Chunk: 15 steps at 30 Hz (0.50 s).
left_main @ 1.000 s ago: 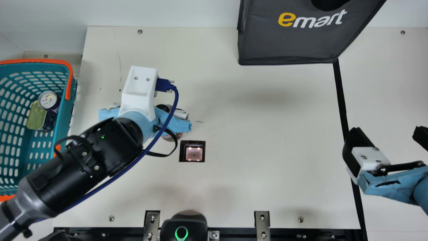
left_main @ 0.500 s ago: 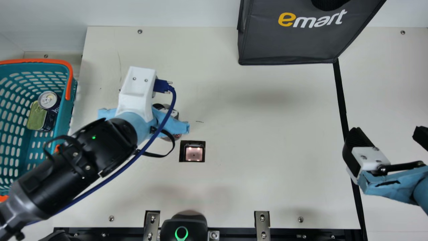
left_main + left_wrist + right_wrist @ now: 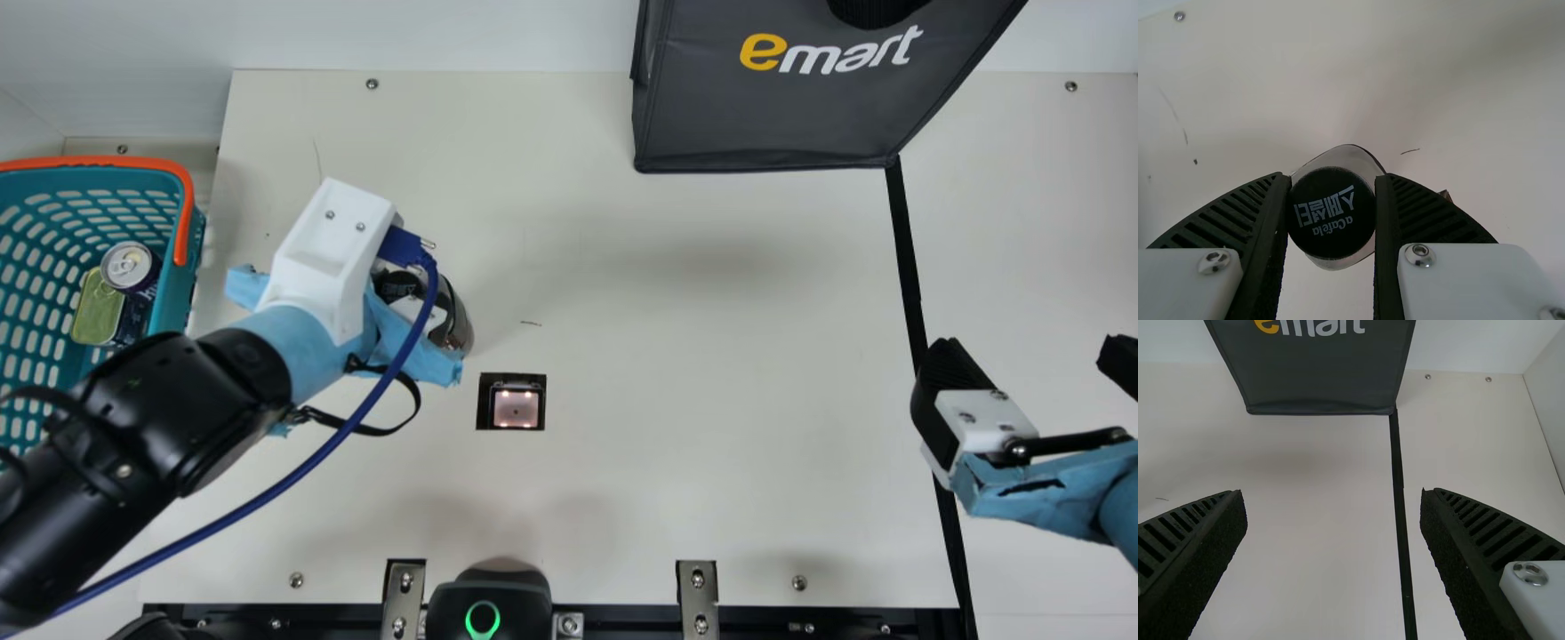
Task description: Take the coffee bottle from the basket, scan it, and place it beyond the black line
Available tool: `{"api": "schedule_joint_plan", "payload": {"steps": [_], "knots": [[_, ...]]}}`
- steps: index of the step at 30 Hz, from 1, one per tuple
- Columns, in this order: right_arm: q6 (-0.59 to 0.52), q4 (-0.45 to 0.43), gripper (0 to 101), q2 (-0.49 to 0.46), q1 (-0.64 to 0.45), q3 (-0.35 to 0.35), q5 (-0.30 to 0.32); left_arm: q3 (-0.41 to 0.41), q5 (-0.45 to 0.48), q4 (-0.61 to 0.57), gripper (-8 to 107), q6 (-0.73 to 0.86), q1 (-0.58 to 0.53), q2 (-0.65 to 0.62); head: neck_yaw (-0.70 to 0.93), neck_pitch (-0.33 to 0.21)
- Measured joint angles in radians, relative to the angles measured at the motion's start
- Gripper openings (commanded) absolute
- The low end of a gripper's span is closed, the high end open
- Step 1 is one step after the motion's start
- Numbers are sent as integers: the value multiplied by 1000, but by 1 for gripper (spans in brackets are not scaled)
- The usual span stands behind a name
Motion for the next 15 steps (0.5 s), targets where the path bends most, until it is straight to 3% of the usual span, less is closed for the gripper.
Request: {"api": "schedule_joint_plan", "payload": {"steps": [15], "knots": [[0, 0, 91, 0, 0, 0, 0, -58, -3, -310, 10, 526, 66, -11, 0, -2]]}}
